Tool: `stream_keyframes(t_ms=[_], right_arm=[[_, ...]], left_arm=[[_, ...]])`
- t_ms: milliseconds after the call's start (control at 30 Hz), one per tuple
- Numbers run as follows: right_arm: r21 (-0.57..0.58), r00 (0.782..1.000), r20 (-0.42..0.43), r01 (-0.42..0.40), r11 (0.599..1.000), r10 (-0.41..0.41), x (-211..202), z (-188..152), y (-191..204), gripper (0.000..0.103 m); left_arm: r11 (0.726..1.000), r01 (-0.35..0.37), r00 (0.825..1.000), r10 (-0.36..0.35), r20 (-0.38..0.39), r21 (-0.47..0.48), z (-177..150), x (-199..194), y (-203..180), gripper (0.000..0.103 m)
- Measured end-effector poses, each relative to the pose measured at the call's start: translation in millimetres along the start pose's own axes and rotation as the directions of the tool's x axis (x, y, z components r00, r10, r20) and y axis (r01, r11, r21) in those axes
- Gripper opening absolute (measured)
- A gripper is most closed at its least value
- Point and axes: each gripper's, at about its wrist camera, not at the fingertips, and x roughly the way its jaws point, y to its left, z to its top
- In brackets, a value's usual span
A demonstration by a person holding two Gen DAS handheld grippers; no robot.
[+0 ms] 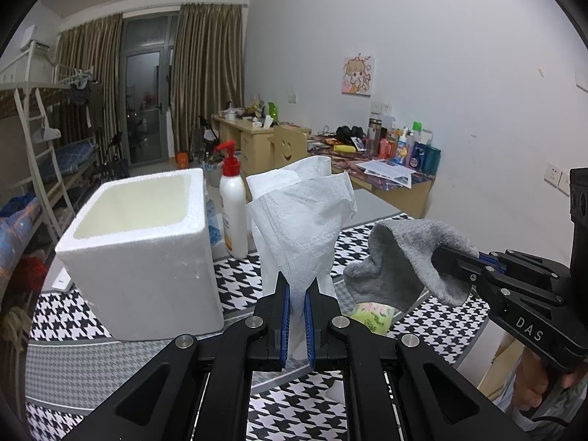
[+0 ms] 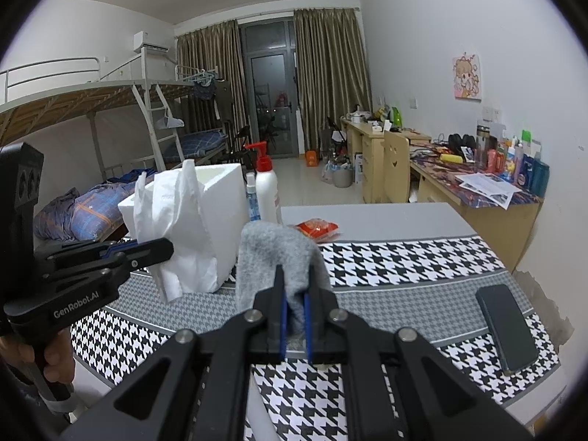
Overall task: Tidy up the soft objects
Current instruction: 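Carry the tissues and grey sock up over the white foam box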
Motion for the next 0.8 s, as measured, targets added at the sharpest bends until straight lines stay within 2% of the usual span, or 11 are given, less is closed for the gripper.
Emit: stream_keyframes(t_ms=[800], right_arm=[[-0.021, 0.999, 0.041, -0.007, 1.0, 0.008, 13.8, 31.0, 16.6, 0.01]], left_arm=[[0.999, -0.047, 0.998, 0.046, 0.051, 0.014, 34.0, -1.8, 21.1, 0.008]])
